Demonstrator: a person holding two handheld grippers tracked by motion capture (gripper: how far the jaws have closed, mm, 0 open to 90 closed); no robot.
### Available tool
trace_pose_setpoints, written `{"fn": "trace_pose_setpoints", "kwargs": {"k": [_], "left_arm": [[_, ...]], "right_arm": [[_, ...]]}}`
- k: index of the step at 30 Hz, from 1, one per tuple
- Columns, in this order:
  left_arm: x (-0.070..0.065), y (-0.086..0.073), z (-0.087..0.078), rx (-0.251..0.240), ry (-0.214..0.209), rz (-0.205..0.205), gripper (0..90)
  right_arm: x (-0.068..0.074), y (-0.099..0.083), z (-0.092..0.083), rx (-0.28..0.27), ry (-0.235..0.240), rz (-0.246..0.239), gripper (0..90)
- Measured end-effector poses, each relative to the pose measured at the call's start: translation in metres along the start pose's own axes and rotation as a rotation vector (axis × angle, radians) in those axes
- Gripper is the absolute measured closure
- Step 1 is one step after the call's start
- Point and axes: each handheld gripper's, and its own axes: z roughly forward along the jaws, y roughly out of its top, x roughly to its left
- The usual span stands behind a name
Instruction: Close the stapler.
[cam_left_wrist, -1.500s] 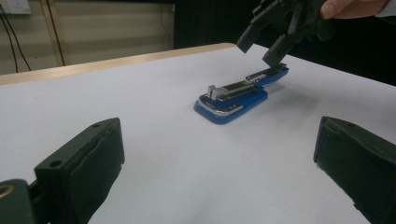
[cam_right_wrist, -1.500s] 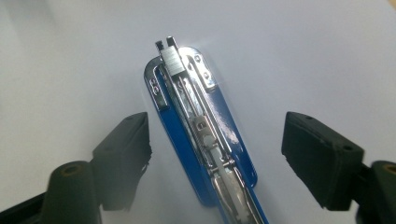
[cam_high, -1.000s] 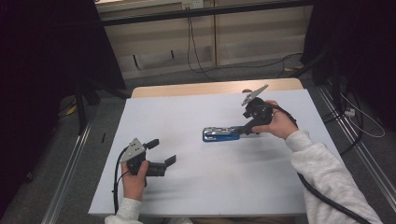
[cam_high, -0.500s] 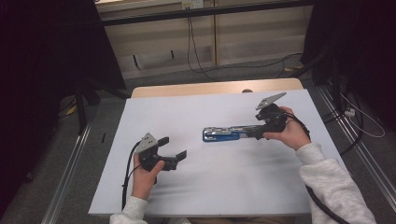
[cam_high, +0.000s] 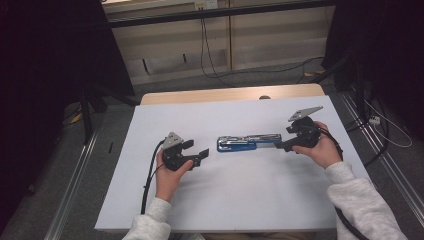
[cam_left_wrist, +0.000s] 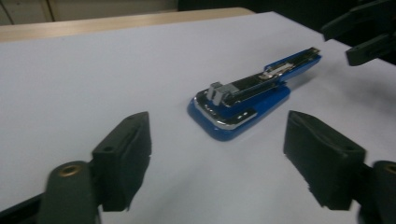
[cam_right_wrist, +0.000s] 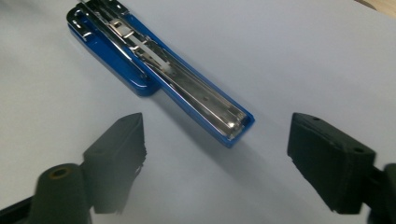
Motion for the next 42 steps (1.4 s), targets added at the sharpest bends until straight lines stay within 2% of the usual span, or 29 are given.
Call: {"fn": "trace_pose_setpoints", "kwargs": {"k": [2, 4, 6, 7, 8, 10, 11, 13, 14, 16, 19, 20, 21, 22, 23, 25, 26, 30, 33, 38, 42], "left_arm": [[0.001, 0.001, 0.005, 0.012, 0.012, -0.006, 28.1], [0.001, 0.002, 0.009, 0.030, 0.000, -0.018, 39.9], [0.000, 0.002, 0.013, 0.036, 0.004, -0.025, 44.7], [0.000, 0.002, 0.015, 0.034, 0.009, -0.026, 50.8], [0.000, 0.002, 0.016, 0.035, 0.016, -0.033, 50.8], [0.001, 0.001, 0.020, 0.042, 0.014, -0.040, 57.3], [0.001, 0.001, 0.020, 0.042, 0.014, -0.040, 59.8], [0.001, 0.001, 0.022, 0.052, 0.011, -0.041, 61.2], [0.001, 0.003, 0.023, 0.059, 0.004, -0.030, 65.5], [0.000, 0.005, 0.024, 0.057, 0.007, -0.038, 70.3], [-0.001, 0.006, 0.030, 0.074, 0.010, -0.034, 74.3], [-0.001, 0.006, 0.032, 0.094, 0.017, -0.030, 76.9], [0.000, 0.003, 0.038, 0.109, 0.028, -0.035, 80.2], [0.000, 0.003, 0.038, 0.109, 0.028, -0.035, 82.3], [0.000, 0.002, 0.041, 0.115, 0.033, -0.049, 82.3], [0.003, 0.000, 0.045, 0.132, 0.036, -0.048, 85.4], [0.003, -0.001, 0.046, 0.135, 0.035, -0.055, 85.4], [0.001, 0.003, 0.054, 0.162, 0.022, -0.046, 87.3], [-0.001, 0.005, 0.058, 0.173, 0.030, -0.042, 87.7], [-0.002, 0.004, 0.062, 0.183, 0.017, -0.052, 88.1], [-0.004, 0.004, 0.066, 0.202, 0.016, -0.036, 88.1]], "right_arm": [[-0.001, -0.001, -0.001, -0.003, -0.005, 0.005, 24.1], [-0.002, -0.004, -0.004, -0.016, -0.022, 0.017, 29.8], [-0.003, -0.005, -0.007, -0.022, -0.032, 0.028, 36.1], [-0.004, -0.007, -0.010, -0.028, -0.039, 0.045, 41.6], [-0.004, -0.007, -0.010, -0.028, -0.039, 0.045, 41.6], [-0.005, -0.011, -0.011, -0.032, -0.047, 0.051, 47.5], [-0.005, -0.011, -0.011, -0.032, -0.047, 0.051, 47.5], [-0.005, -0.013, -0.011, -0.030, -0.054, 0.066, 51.9], [-0.005, -0.014, -0.011, -0.039, -0.058, 0.063, 55.8], [-0.004, -0.014, -0.010, -0.026, -0.073, 0.046, 60.6], [-0.004, -0.016, -0.010, -0.018, -0.088, 0.040, 67.1], [-0.004, -0.016, -0.010, -0.018, -0.090, 0.039, 70.2], [-0.006, -0.018, -0.009, -0.018, -0.095, 0.042, 78.1], [-0.006, -0.018, -0.009, -0.018, -0.095, 0.042, 78.1], [-0.007, -0.019, -0.008, -0.015, -0.100, 0.049, 80.8], [-0.010, -0.021, -0.003, -0.006, -0.101, 0.053, 86.2], [-0.010, -0.021, -0.003, -0.006, -0.101, 0.053, 86.2], [-0.011, -0.024, 0.006, 0.023, -0.096, 0.045, 90.0], [-0.011, -0.023, 0.009, 0.033, -0.096, 0.035, 90.0], [-0.009, -0.021, 0.015, 0.049, -0.094, 0.019, 90.0], [-0.010, -0.021, 0.018, 0.055, -0.091, 0.017, 90.0]]}}
